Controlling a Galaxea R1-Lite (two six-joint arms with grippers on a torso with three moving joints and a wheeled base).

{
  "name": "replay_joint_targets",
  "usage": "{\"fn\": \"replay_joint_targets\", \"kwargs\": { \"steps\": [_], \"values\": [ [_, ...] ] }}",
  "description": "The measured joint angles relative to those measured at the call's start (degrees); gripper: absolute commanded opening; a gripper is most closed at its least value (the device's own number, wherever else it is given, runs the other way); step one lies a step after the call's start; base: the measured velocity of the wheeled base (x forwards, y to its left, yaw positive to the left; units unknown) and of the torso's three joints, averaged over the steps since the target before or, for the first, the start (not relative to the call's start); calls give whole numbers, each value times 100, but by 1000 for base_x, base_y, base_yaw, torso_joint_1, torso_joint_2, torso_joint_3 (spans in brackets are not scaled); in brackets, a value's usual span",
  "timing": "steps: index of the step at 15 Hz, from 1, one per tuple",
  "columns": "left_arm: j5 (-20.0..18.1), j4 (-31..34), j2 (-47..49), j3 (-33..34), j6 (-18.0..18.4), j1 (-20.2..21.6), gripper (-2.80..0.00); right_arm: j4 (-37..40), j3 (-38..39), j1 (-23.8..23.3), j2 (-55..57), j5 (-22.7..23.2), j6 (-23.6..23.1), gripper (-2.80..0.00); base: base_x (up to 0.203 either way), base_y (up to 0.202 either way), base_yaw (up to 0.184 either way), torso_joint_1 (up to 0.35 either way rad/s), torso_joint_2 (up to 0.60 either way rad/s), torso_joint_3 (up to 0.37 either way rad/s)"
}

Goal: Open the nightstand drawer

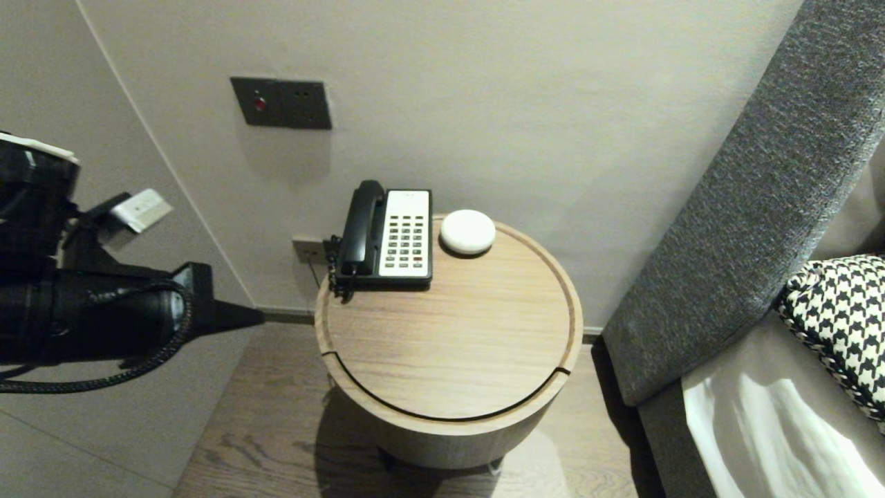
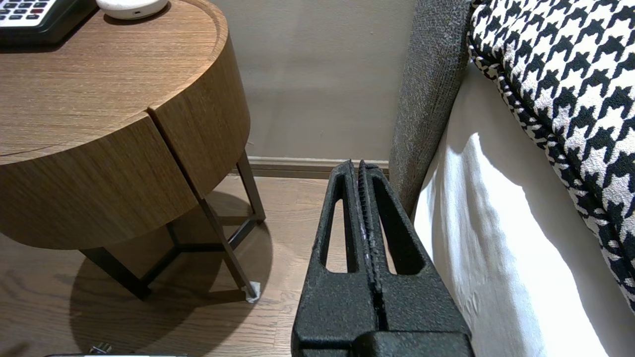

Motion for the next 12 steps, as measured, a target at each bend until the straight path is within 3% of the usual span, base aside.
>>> {"fn": "replay_joint_targets", "kwargs": {
  "steps": [4,12],
  "values": [
    [-344,-388,498,316,-363,-527,-280,0,0,4,0,2,0,-280,0,0,0,0,0,0],
    [-246,-1547,1107,879,-647,-676,-280,0,0,2,0,-1,0,-280,0,0,0,0,0,0]
  ]
}}
